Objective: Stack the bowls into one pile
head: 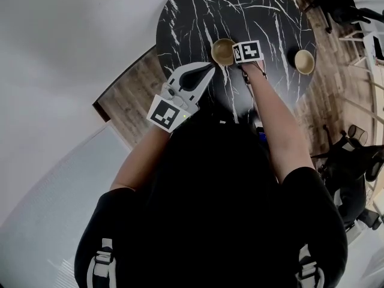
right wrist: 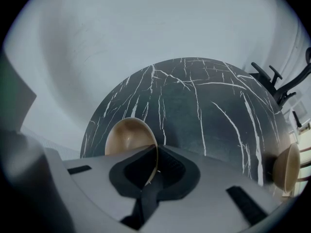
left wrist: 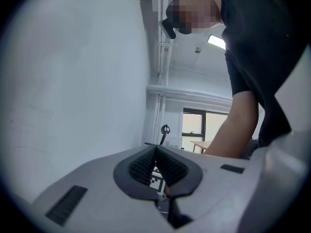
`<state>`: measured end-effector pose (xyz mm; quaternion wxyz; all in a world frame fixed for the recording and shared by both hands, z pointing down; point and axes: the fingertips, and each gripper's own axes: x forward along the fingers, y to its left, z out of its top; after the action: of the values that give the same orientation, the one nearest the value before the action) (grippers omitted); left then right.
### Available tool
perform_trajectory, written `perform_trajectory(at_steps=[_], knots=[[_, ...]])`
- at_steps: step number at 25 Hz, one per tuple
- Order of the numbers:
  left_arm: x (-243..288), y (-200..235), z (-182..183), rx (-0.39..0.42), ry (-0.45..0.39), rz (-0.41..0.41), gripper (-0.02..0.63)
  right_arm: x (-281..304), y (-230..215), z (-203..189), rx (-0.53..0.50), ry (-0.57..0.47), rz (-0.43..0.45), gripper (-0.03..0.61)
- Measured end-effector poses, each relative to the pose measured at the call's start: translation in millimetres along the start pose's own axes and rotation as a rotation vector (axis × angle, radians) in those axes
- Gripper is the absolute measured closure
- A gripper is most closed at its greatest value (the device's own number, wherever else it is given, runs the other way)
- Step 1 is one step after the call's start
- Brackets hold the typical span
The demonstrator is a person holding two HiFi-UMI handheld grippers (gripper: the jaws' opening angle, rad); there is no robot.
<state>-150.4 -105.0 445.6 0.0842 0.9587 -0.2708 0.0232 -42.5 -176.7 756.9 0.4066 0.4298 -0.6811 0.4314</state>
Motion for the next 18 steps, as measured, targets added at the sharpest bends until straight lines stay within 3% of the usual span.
perform_trajectory(at_steps=[6, 18], knots=[[5.8, -12.6, 4.9, 0.003, -0.013, -0.061, 0.609, -23.1, -10.3, -12.3, 0.028, 0.005, -0.006, 0.566], [31.7, -60.1, 13.0, 0.045, -0.026, -0.235, 0.609, -83.8, -51.7, -60.8, 0.181, -0.046, -0.023, 0.566]])
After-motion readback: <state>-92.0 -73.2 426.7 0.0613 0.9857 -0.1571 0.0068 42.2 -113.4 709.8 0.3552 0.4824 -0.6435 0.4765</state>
